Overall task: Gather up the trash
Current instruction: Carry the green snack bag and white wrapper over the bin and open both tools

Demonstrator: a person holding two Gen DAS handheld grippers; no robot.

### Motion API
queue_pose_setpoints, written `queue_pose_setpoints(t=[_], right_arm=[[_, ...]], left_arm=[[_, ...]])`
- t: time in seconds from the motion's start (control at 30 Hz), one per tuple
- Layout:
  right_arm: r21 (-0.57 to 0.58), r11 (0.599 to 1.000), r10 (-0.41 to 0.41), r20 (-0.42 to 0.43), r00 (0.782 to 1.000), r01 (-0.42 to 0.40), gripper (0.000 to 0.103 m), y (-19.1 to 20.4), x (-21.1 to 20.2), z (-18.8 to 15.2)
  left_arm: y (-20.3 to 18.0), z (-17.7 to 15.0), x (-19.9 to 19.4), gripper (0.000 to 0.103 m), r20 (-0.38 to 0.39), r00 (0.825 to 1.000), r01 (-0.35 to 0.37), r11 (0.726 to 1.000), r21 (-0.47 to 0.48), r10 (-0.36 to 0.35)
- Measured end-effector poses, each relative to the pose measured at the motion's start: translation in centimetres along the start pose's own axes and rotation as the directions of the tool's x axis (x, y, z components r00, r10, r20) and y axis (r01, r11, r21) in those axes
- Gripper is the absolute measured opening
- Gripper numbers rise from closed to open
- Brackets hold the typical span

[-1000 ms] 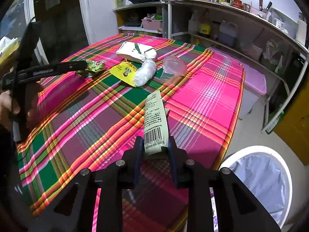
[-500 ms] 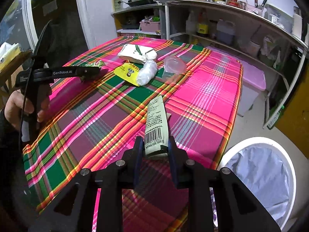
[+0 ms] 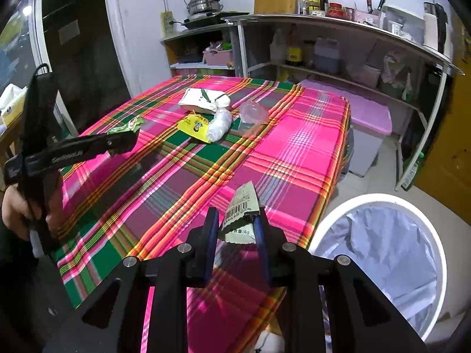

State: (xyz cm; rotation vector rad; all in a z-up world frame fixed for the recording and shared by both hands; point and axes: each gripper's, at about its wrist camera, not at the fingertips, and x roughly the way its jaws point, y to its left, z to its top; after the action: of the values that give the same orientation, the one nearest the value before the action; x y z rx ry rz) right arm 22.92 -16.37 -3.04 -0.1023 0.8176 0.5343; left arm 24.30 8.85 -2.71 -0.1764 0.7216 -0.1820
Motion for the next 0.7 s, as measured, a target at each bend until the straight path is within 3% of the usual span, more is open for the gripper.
queue_pose_setpoints(t=[0.33,0.37,0.43,0.7], right_arm=[[0.032,0.999,0.006,0.043,0.999,-0.008,0.022,0.4,-3.0,-1.3],[0.032,0.999,0.006,0.045,0.999,-0.008,0.013,0.3,-3.2,-1.4],[0.036,0.999,0.006,0.043,0.999,-0.007,0.005,0.3,-3.4,-1.6],[0.045,0.999,0.025,0.009,1.0,-0.026,0.007,0.2,-3.7,-3.3]], left_arm=[[-4.8,-2.0,-3.7,0.035,0.015,0.997,0.072,0.996,0.061,-0.073],[-5.2,-2.2,-3.9,0.035,0.015,0.997,0.078,0.995,0.065,-0.079],[-5.9,-2.5,-4.3,0.035,0.013,0.996,0.09,0.993,0.072,-0.092],[-7.1,-3.3,-5.0,0.035,-0.002,0.995,0.102,0.991,0.085,-0.102]])
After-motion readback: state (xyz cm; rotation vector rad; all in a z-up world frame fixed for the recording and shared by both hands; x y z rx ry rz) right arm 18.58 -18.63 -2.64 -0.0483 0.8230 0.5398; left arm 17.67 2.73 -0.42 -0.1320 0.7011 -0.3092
